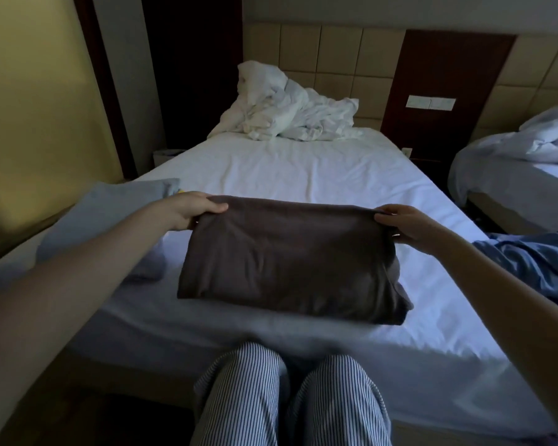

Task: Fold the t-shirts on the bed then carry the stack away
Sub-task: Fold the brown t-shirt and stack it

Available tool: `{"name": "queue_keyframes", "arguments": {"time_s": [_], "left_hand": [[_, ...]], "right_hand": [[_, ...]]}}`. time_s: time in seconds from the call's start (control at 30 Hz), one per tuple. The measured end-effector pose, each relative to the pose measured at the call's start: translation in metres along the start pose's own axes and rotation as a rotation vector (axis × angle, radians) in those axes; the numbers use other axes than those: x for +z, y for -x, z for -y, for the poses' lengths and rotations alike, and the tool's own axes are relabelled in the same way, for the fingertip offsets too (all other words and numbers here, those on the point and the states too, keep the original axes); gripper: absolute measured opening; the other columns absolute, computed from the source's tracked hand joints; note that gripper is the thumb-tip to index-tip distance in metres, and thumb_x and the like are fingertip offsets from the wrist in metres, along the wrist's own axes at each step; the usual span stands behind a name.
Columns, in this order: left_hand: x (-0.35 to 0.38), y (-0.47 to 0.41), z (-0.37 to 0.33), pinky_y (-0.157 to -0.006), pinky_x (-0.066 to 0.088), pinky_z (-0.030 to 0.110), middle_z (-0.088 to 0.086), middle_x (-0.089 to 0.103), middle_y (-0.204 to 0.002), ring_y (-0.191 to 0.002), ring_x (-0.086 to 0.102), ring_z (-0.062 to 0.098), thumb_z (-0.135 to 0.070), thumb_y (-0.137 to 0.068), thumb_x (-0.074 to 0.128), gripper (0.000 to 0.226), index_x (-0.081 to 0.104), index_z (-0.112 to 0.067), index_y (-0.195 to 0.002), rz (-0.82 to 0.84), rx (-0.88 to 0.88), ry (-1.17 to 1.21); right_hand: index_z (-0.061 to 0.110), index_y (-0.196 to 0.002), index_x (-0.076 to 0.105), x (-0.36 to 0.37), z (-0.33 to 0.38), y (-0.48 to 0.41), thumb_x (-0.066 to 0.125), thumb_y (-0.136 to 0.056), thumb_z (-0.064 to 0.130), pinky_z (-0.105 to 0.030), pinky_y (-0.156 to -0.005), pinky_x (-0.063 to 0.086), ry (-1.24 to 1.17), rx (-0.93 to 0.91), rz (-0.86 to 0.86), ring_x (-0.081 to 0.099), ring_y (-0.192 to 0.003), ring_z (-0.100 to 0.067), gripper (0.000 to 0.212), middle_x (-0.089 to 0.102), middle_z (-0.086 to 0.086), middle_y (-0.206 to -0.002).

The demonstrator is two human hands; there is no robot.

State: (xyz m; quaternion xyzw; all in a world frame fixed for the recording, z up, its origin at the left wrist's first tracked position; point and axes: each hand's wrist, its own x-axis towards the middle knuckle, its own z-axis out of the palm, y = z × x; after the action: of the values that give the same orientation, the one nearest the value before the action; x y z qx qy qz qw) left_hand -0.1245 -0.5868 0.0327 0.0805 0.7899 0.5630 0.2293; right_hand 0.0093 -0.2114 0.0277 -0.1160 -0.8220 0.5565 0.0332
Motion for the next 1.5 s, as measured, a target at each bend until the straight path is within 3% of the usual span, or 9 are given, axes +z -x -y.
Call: {"name": "queue_keyframes", "arguments": {"time_s": [0.2,0.43,0.57,0.8,0.93,1.07,1.2,1.37,1.5], "left_hand": [[0.019,-0.111,-0.007,-0.088,0.049,0.035,0.014,0.062,-0.11,-0.098,0.059,0.029,-0.02,-0.093,0.059,0.024,0.061,-0.003,-0.109,-0.38,0.11,-0.169],[0.03,-0.231,0.02,-0.081,0.046,0.034,0.011,0.064,-0.099,-0.097,0.06,0.032,-0.032,-0.091,0.057,0.027,0.062,-0.006,-0.097,-0.485,0.145,-0.496],[0.049,-0.265,0.067,-0.082,0.046,0.037,0.013,0.065,-0.109,-0.104,0.059,0.032,-0.039,-0.092,0.05,0.03,0.06,-0.012,-0.101,-0.6,0.11,-0.731],[0.059,-0.248,0.048,-0.096,0.034,0.043,0.015,0.045,-0.133,-0.12,0.043,0.035,-0.028,-0.093,0.051,0.043,0.042,-0.011,-0.131,-0.729,0.226,-0.988],[0.089,-0.2,0.026,-0.108,0.02,0.041,0.005,0.038,-0.146,-0.134,0.029,0.031,-0.042,-0.096,0.041,0.046,0.042,-0.024,-0.138,-0.494,0.415,-1.078],[0.116,-0.164,0.07,-0.113,-0.006,0.057,-0.009,-0.001,-0.159,-0.146,-0.006,0.028,-0.061,-0.094,0.014,0.051,0.009,-0.051,-0.145,-0.135,0.149,-1.165],[0.114,-0.166,0.078,-0.113,-0.008,0.057,-0.011,0.002,-0.159,-0.146,-0.005,0.026,-0.058,-0.096,0.013,0.049,0.011,-0.052,-0.144,-0.137,0.142,-1.123],[0.084,-0.133,0.079,-0.117,0.001,0.043,-0.007,0.02,-0.157,-0.145,0.011,0.018,-0.048,-0.1,0.021,0.047,0.029,-0.037,-0.145,-0.257,0.22,-1.02],[0.057,-0.099,0.118,-0.115,0.009,0.045,-0.011,0.005,-0.159,-0.146,0.005,0.02,-0.056,-0.093,0.007,0.055,0.012,-0.045,-0.147,-0.325,0.065,-1.098]], "right_hand": [[0.008,-0.108,0.064,0.013,-0.002,-0.101,0.059,-0.091,0.015,-0.033,-0.071,0.043,0.042,0.058,-0.243,0.05,-0.082,-0.023,0.019,0.056,-0.011,-0.09],[0.003,-0.101,0.066,0.018,-0.046,-0.209,0.058,-0.09,0.009,-0.016,-0.039,0.038,0.139,0.122,-0.356,0.043,-0.055,-0.016,0.015,0.05,-0.004,-0.064],[0.012,-0.105,0.069,0.043,-0.102,-0.238,0.055,-0.09,0.02,-0.028,-0.074,0.045,0.389,0.126,-0.371,0.06,-0.089,-0.028,0.022,0.067,-0.01,-0.097],[0.015,-0.129,0.05,0.051,-0.08,-0.228,0.046,-0.093,0.022,-0.039,-0.1,0.029,0.782,0.007,-0.47,0.041,-0.123,-0.034,0.037,0.045,-0.014,-0.136],[0.025,-0.136,0.044,0.093,-0.036,-0.182,0.035,-0.095,0.042,-0.043,-0.112,0.014,0.892,-0.217,-0.31,0.025,-0.137,-0.03,0.045,0.039,-0.001,-0.145],[0.042,-0.146,0.016,0.137,-0.078,-0.126,0.016,-0.093,0.063,-0.054,-0.114,-0.004,1.042,-0.066,-0.05,-0.001,-0.144,-0.032,0.057,0.009,0.008,-0.158],[0.042,-0.147,0.009,0.137,-0.087,-0.127,0.016,-0.094,0.06,-0.05,-0.115,-0.007,1.027,-0.039,-0.054,-0.005,-0.145,-0.03,0.056,0.004,0.008,-0.158],[0.037,-0.141,0.032,0.108,-0.081,-0.103,0.024,-0.098,0.051,-0.043,-0.116,0.0,0.932,-0.053,-0.208,0.008,-0.144,-0.027,0.047,0.019,0.008,-0.156],[0.036,-0.148,0.013,0.09,-0.11,-0.067,0.021,-0.098,0.049,-0.035,-0.118,-0.002,0.979,0.043,-0.213,-0.002,-0.146,-0.022,0.053,0.005,0.008,-0.158]]}}
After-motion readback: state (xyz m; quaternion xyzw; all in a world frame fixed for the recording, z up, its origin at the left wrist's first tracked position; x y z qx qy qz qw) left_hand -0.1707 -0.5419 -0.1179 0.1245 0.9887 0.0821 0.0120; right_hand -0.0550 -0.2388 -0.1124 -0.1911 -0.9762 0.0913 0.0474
